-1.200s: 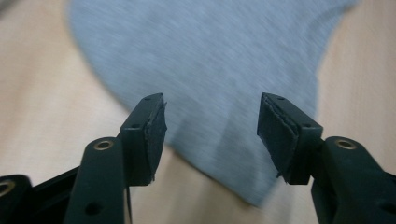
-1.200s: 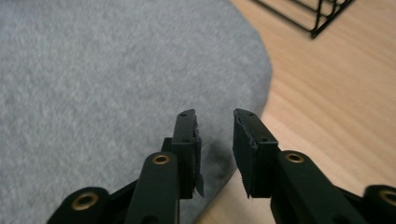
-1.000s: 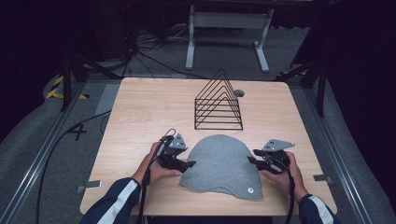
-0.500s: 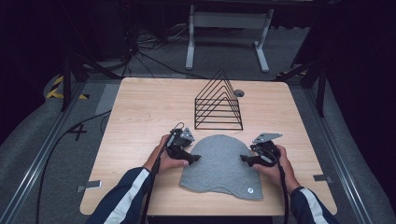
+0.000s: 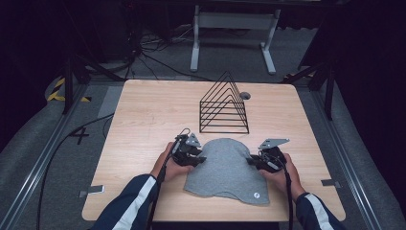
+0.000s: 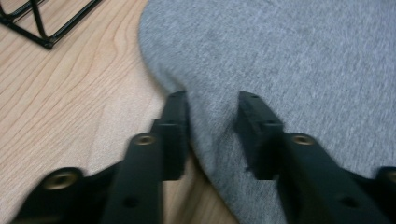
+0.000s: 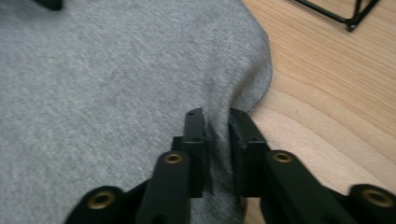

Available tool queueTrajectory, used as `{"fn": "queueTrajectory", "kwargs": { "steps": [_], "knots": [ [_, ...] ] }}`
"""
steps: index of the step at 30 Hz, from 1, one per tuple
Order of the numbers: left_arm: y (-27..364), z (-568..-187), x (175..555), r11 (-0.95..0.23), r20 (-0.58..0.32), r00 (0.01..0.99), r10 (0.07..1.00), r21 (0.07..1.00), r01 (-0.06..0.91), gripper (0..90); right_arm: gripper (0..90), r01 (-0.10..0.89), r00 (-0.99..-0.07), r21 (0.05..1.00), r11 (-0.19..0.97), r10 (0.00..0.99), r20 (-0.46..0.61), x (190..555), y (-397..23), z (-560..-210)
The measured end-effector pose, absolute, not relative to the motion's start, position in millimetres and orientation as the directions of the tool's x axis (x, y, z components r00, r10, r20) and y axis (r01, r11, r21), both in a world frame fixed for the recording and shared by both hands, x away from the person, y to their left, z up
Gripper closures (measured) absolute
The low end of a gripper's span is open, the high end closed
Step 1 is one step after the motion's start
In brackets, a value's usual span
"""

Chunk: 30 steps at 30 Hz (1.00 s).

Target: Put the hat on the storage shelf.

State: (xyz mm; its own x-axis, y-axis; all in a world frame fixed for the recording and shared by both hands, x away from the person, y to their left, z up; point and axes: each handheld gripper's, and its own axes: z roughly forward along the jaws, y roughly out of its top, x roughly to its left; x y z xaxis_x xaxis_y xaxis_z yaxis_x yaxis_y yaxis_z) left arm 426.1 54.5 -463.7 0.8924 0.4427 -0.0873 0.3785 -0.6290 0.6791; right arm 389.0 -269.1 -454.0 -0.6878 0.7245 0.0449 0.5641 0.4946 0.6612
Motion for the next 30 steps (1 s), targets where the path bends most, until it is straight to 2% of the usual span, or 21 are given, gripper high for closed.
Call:
{"fn": "queueTrajectory", "kwargs": {
  "steps": [3,4,5,13,22,30],
  "knots": [
    [55.0,-463.9,425.8,-0.622,-0.106,0.892,0.439,0.680,0.387,79.1,84.3,0.562,-0.687,0.665,0.491,0.725,0.045,388.4,-269.7,-454.0],
    [54.2,-461.6,423.5,-0.643,-0.083,0.900,0.428,0.672,0.367,84.2,84.8,0.552,-0.694,0.666,0.502,0.720,0.033,387.4,-270.2,-453.2],
    [54.2,-461.6,423.5,-0.643,-0.083,0.900,0.428,0.672,0.367,85.6,84.8,0.552,-0.694,0.666,0.502,0.720,0.033,387.4,-270.2,-453.2],
    [48.5,-441.9,411.6,-0.657,-0.002,0.920,0.391,0.700,0.281,86.7,85.3,0.491,-0.700,0.720,0.491,0.714,-0.010,381.7,-276.6,-434.3],
    [52.3,-417.6,410.5,-0.625,0.029,0.921,0.388,0.743,0.240,86.8,85.4,0.414,-0.710,0.763,0.496,0.700,-0.070,375.6,-277.5,-407.0],
    [50.5,-379.0,410.2,-0.620,0.082,0.928,0.363,0.765,0.174,87.1,85.5,0.378,-0.713,0.787,0.487,0.695,-0.087,373.6,-274.7,-384.3]
  ]
}}
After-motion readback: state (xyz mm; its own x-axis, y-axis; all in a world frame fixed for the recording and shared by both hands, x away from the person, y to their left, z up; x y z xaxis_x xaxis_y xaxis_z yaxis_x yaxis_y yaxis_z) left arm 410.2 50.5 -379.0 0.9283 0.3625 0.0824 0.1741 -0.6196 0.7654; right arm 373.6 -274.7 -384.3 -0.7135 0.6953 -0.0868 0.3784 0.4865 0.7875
